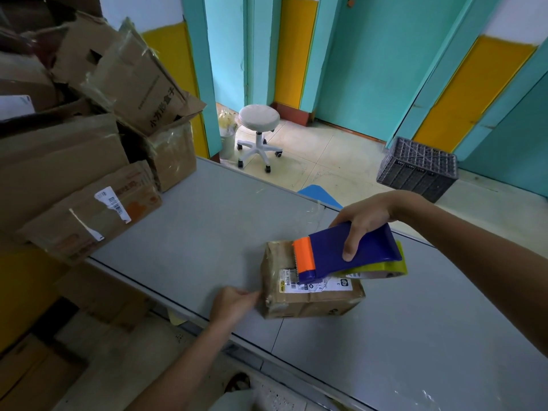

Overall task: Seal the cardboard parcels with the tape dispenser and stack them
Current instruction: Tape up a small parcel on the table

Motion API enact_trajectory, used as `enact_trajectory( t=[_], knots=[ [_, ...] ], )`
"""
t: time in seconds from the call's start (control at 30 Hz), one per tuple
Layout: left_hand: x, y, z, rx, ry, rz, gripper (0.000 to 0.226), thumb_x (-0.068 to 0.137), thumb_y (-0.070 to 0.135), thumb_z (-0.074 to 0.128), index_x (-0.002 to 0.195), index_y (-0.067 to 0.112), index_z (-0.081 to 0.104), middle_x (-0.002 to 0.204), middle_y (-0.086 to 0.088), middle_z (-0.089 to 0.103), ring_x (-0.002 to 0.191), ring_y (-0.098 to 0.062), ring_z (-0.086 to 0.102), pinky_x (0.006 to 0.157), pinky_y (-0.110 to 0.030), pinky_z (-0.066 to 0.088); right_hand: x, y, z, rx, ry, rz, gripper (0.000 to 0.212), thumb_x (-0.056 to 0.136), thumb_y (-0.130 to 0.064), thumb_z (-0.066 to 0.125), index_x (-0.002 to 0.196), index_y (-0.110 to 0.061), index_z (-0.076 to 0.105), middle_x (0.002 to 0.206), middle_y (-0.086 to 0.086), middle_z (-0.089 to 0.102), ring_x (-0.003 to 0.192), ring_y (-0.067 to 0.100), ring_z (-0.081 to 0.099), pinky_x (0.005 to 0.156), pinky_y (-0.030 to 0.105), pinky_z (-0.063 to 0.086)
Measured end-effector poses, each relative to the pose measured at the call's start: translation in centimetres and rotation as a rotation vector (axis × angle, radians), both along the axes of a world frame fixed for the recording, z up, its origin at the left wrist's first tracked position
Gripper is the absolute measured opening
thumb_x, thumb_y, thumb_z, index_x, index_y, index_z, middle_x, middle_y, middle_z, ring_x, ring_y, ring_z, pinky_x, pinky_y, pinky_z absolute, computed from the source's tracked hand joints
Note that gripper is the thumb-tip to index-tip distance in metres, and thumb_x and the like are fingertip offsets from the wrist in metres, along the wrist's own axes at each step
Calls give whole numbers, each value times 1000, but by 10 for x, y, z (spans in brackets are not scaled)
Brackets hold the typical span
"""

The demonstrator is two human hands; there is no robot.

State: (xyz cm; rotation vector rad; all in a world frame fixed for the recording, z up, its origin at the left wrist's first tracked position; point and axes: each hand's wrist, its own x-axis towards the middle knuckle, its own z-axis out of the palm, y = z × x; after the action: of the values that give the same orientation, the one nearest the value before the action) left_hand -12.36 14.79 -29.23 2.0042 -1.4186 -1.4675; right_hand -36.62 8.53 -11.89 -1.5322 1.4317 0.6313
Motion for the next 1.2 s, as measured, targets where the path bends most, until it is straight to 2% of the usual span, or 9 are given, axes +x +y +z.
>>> enact_trajectory(
  t=[0.07, 0.2, 0.3, 0.37, 0.43, 0.53, 0.63, 0.87, 1.2],
  knots=[
    [2, -1, -1, -54, -110, -107, 42, 69, 25, 79, 105, 12, 63, 96, -1, 60, 91, -16, 59, 73, -27, 47, 1, 0, 1, 0, -1, 5, 31, 79, -27, 72, 107, -23, 58, 101, -3, 68, 91, 19, 66, 84, 36, 55],
    [-7, -3, 34, -519, 117, -215, 64, 74, 5, 64, 131, 22, 42, 136, 7, 38, 126, -7, 35, 103, -28, 33, 0, 1, -1, 10, -8, 6, 30, 80, -27, 72, 106, -25, 57, 99, -4, 67, 91, 17, 65, 85, 36, 54],
    [-12, -15, 56, -748, 76, -579, 83, 71, 40, 54, 144, 15, 25, 153, 9, 11, 141, -8, 9, 116, -33, 14, -3, 2, -2, -1, -6, -1, 31, 78, -28, 73, 106, -23, 59, 100, -2, 68, 91, 19, 66, 83, 35, 55],
    [-18, -23, 57, -694, -197, -870, 117, 60, 78, 38, 149, 13, -2, 150, 10, -19, 142, -10, -16, 118, -36, -1, -4, 2, -1, -8, -12, -8, 37, 76, -30, 75, 109, -19, 62, 103, 2, 70, 92, 22, 68, 81, 34, 56],
    [-27, -27, 54, -616, -426, -1033, 139, 46, 93, 35, 144, 13, -22, 144, 4, -35, 138, -15, -29, 117, -45, -6, -4, 2, 1, 5, -20, -11, 41, 75, -31, 76, 111, -18, 62, 104, 3, 70, 93, 23, 68, 81, 35, 56],
    [-34, -26, 47, -575, -512, -1058, 136, 59, 81, 55, 141, 11, -28, 150, -5, -31, 139, -21, -28, 116, -51, -1, -4, 3, 2, 22, -18, -19, 47, 75, -33, 74, 115, -16, 60, 106, 4, 69, 97, 24, 67, 84, 37, 56],
    [-34, -29, 49, -627, -503, -1033, 126, 68, 67, 64, 145, 13, -19, 156, -4, -17, 143, -21, -15, 117, -45, 2, -7, 6, 4, 33, -15, -41, 46, 77, -33, 73, 117, -17, 57, 108, 3, 68, 99, 23, 66, 86, 39, 55],
    [-18, -63, 53, -768, -505, -1186, 118, 65, 67, 66, 148, 18, -3, 154, -1, 4, 143, -18, 2, 117, -34, 9, 7, 15, 4, 107, -63, -98, 40, 86, -29, 65, 121, -16, 52, 110, 2, 64, 101, 21, 63, 84, 36, 54],
    [-12, -76, 47, -791, -491, -1217, 117, 60, 68, 63, 148, 21, 2, 152, 2, 7, 142, -17, 6, 117, -45, 10, -18, 23, 9, 56, -91, -171, 44, 79, -28, 71, 119, -20, 53, 107, -1, 66, 97, 19, 65, 80, 33, 56]
  ],
)
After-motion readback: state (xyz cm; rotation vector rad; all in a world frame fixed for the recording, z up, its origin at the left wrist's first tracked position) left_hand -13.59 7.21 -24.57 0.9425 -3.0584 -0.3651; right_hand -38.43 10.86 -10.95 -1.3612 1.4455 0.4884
